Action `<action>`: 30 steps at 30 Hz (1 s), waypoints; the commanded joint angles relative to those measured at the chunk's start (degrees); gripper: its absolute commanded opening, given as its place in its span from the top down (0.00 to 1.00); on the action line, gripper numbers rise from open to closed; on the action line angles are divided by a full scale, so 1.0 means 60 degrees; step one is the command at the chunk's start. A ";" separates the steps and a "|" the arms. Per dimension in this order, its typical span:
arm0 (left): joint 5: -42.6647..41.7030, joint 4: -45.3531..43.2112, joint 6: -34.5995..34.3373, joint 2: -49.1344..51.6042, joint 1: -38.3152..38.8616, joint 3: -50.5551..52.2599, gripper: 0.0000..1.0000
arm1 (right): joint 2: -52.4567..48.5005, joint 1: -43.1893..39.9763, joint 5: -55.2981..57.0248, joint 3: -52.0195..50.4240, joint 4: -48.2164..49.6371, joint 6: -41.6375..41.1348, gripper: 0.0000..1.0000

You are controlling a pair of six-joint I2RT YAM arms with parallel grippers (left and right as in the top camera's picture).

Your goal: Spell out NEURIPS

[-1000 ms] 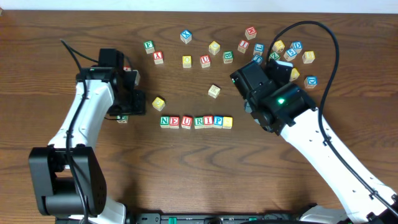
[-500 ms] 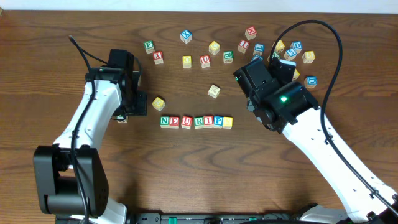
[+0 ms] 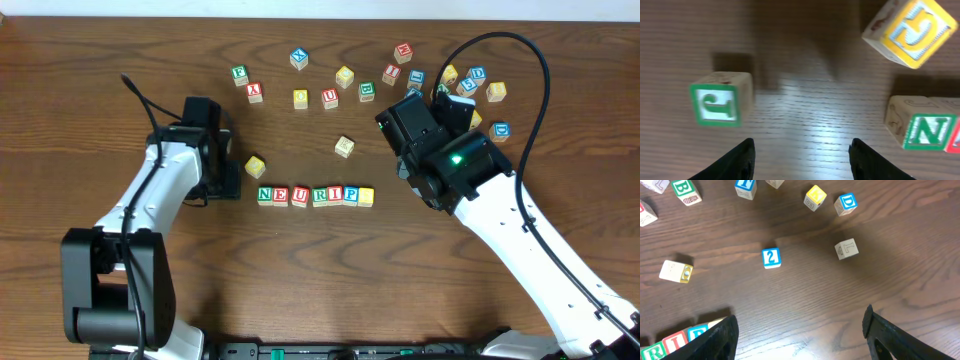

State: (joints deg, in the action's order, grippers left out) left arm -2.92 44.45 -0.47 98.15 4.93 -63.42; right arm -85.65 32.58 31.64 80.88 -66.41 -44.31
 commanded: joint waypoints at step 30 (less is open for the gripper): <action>-0.0146 -0.1067 -0.0113 -0.0015 0.0710 0.0732 0.40 | 0.0095 -0.0055 0.0240 0.0178 -0.0080 0.0117 0.25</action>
State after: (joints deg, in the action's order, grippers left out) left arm -4.14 38.65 -0.45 98.15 9.17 -60.01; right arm -85.65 32.58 31.62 80.88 -66.65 -44.25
